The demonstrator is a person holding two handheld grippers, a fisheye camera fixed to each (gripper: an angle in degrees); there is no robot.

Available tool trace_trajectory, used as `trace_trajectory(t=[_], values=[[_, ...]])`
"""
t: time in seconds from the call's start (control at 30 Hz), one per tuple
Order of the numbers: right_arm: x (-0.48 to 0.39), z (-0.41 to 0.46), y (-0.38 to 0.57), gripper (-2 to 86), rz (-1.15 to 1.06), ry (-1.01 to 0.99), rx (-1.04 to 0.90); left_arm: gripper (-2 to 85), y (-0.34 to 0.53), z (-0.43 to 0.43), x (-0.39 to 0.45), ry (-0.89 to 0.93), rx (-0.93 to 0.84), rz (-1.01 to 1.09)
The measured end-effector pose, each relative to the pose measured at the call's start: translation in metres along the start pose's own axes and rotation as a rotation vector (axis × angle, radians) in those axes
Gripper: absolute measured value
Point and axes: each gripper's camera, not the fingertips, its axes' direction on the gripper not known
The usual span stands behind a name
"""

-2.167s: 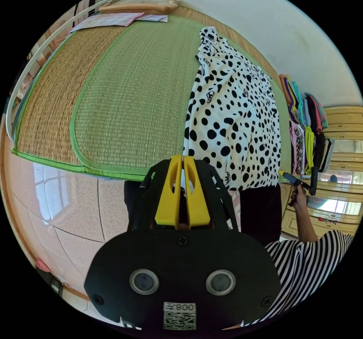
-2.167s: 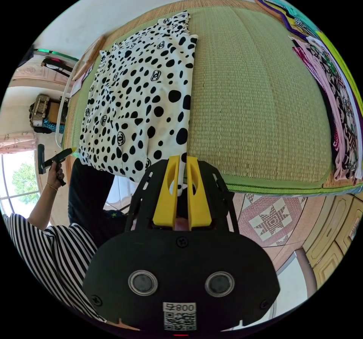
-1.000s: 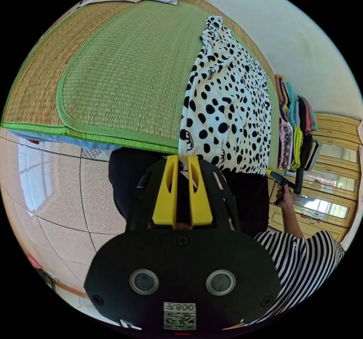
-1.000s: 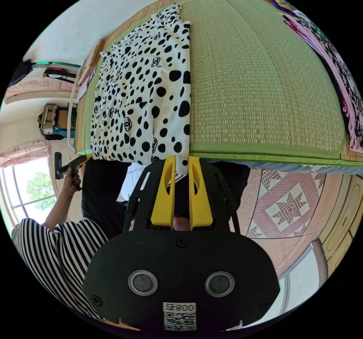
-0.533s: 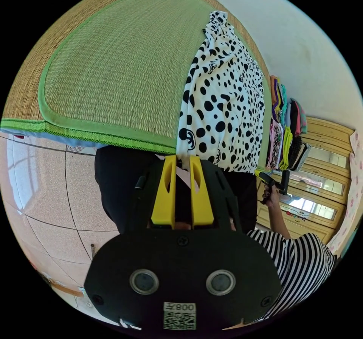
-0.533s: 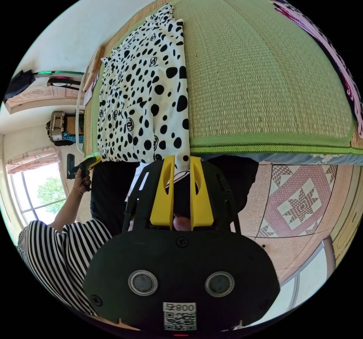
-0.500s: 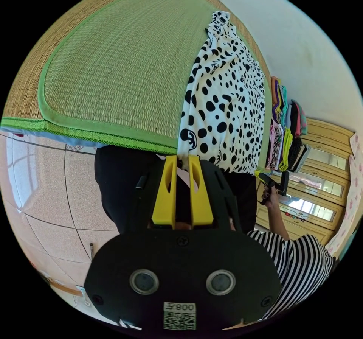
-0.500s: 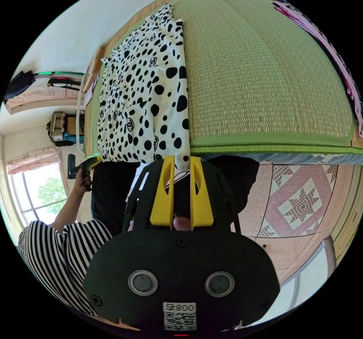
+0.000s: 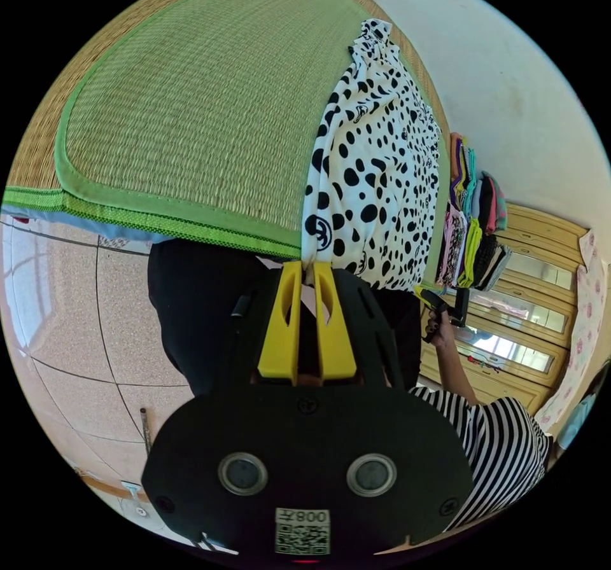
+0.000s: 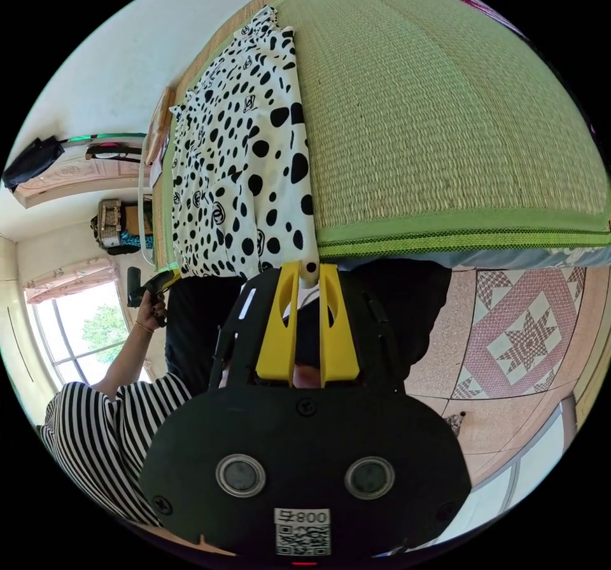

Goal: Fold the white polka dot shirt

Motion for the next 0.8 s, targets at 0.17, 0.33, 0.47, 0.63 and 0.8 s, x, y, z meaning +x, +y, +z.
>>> trace_trajectory(t=[0.17,0.33,0.47,0.63,0.8], values=[[0.011,0.003,0.007,2.8,-0.014,-0.042,0.006,1.7,0.022,0.009,-0.018,0.064,0.033,-0.012],[0.023,-0.001,0.019,1.8,-0.035,-0.114,0.024,1.2,0.047,0.016,-0.033,0.13,0.071,-0.006],[0.03,-0.009,0.032,1.5,-0.052,-0.163,0.057,1.0,0.067,0.022,-0.046,0.175,0.092,0.005],[0.036,-0.023,0.053,1.3,-0.095,-0.234,0.102,0.9,0.093,0.031,-0.061,0.234,0.108,0.017],[0.038,-0.027,0.075,1.1,-0.138,-0.276,0.114,0.8,0.129,0.044,-0.081,0.298,0.121,0.028]])
